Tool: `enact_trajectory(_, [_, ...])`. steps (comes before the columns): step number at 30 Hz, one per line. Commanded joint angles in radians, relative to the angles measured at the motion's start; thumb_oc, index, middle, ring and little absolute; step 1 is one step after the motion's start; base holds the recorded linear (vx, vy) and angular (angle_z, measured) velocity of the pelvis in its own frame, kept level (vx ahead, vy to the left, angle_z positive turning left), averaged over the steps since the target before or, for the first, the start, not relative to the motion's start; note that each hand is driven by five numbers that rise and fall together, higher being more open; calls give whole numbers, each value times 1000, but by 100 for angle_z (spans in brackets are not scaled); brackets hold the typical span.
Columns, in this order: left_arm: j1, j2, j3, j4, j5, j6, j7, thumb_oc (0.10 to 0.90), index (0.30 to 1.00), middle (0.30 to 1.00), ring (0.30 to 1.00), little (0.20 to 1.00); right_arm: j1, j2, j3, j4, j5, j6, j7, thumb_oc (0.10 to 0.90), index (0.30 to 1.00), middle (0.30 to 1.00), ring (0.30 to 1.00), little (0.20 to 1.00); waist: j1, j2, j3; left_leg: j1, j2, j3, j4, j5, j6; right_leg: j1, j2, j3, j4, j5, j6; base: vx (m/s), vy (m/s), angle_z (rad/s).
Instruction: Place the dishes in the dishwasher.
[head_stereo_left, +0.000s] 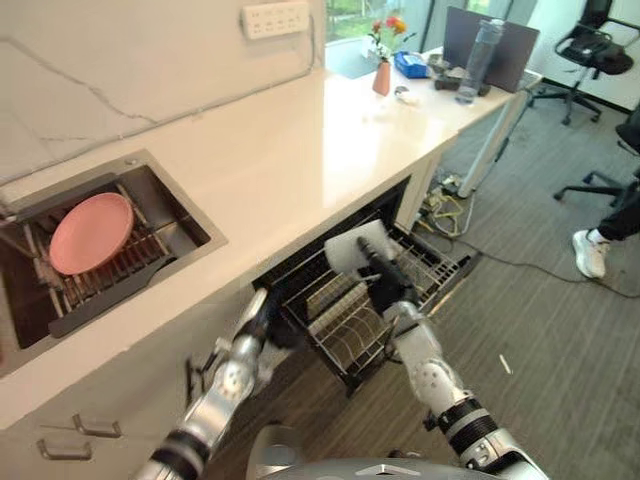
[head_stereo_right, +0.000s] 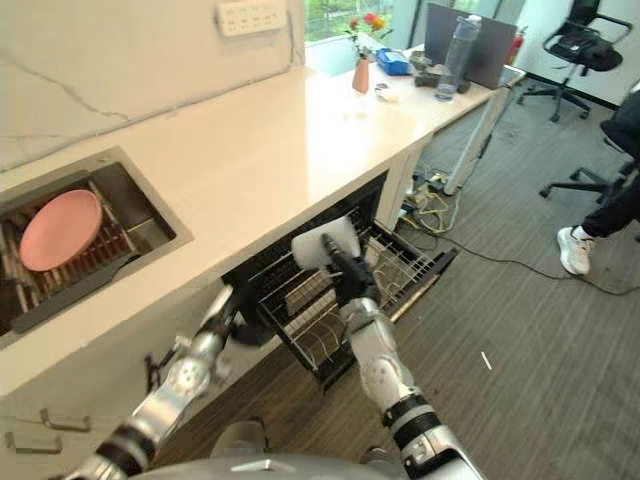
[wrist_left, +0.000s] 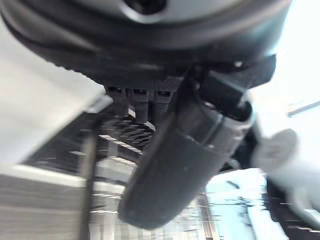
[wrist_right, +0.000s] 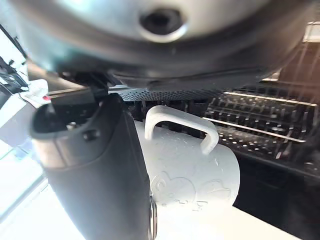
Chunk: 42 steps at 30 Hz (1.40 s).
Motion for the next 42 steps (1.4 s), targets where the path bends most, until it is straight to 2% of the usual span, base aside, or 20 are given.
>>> enact_trajectory(1, [96,3,75,108,-133,-29,-95,800,900,900,900,900,-118,-8,-129,-92,-115,-29,90,400,300,300,300,300,52,-12,-26,143,-7,2,-153,-18,28,-36,-110,2,111,-24,87,-32,19,5])
enact_trajectory(3, [140,-67,158,356,-221,26,-139,800,900,900,900,900,-99,-71,-138,-41,-202,49,120,400,300,300,300,300,63,-16,-27,141,-5,0,-154,-17,29,-36,-110,-3,109,-23,87,-36,8,3])
enact_trajectory(6, [170,-90,240,561,-238,40,-168,800,900,900,900,900,-107,-155,-131,37,-352,121,176,400,300,300,300,300,77,-18,-29,135,-6,-7,-155,-14,32,-33,-112,-13,107,-22,87,-25,17,16])
enact_trajectory(7, [172,-107,282,690,-249,42,-169,800,900,900,900,900,-122,-196,-113,89,-440,144,211,400,300,300,300,300,87,-20,-30,131,-8,-11,-155,-13,32,-33,-115,-18,109,-23,87,-24,25,22])
enact_trajectory(8, [171,-107,283,691,-249,41,-169,800,900,900,900,900,-123,-196,-113,90,-440,144,212,400,300,300,300,300,85,-22,-32,127,-11,-13,-156,-9,33,-35,-116,-20,106,-20,87,-19,22,19])
enact_trajectory(10, [171,-139,339,849,-283,40,-162,800,900,900,900,900,-163,-240,-81,193,-594,154,238,400,300,300,300,300,103,-23,-33,126,-11,-20,-154,-12,33,-32,-118,-28,110,-23,87,-11,15,14])
enact_trajectory(11, [170,-139,339,850,-283,40,-162,800,900,900,900,900,-165,-240,-81,194,-594,154,239,400,300,300,300,300,101,-25,-36,121,-14,-22,-156,-7,34,-34,-120,-31,107,-19,87,-15,23,15])
enact_trajectory(12, [177,-152,342,879,-283,35,-174,800,900,900,900,900,-203,-265,-57,281,-694,157,240,400,300,300,300,300,110,-24,-36,118,-16,-27,-154,-6,37,-35,-121,-34,111,-20,87,-10,16,14])
enact_trajectory(15, [173,-157,338,888,-288,33,-182,800,900,900,900,900,-231,-274,-42,352,-743,153,240,400,300,300,300,300,115,-22,-34,116,-17,-29,-152,-6,37,-34,-122,-36,112,-21,87,-13,21,19])
enact_trajectory(16, [167,-156,332,903,-292,27,-190,800,900,900,900,900,-288,-285,-16,490,-845,164,227,400,300,300,300,300,126,-22,-32,104,-19,-40,-148,-2,38,-35,-124,-45,117,-23,87,-16,12,21])
enact_trajectory(18, [165,-157,327,901,-296,25,-194,800,900,900,900,900,-304,-284,-4,543,-871,168,232,400,300,300,300,300,130,-21,-31,100,-20,-45,-147,-1,38,-36,-126,-49,118,-24,87,-21,14,16])
enact_trajectory(19, [160,-154,316,908,-279,24,-197,800,900,900,900,900,-339,-286,25,638,-941,177,239,800,900,900,900,900,141,-21,-28,91,-23,-56,-145,2,37,-36,-128,-58,125,-28,87,-20,10,10])
enact_trajectory(25, [149,-154,312,914,-261,26,-188,800,900,900,900,900,-351,-259,19,762,-996,184,214,800,900,900,900,900,158,-18,-28,79,-26,-79,-152,12,35,-32,-132,-82,137,-35,88,-1,-5,12])
enact_trajectory(33, [144,-152,319,907,-277,25,-180,800,900,900,900,900,-347,-269,15,741,-965,172,214,800,900,900,900,900,174,-9,-24,67,-9,-112,-169,36,19,-29,-119,-113,160,-66,76,-1,-41,15])
enact_trajectory(39, [137,-167,316,919,-291,32,-176,800,900,900,900,900,-321,-252,-24,640,-895,137,172,800,900,900,900,900,176,9,-21,48,8,-142,-187,64,9,-44,-101,-132,182,-97,61,-7,-64,10])
enact_trajectory(42, [123,-176,326,904,-331,28,-154,800,900,900,900,900,-256,-235,-98,465,-808,79,120,800,900,900,900,900,173,33,-6,10,14,-180,-220,114,6,-70,-82,-152,187,-123,44,-53,-48,16])
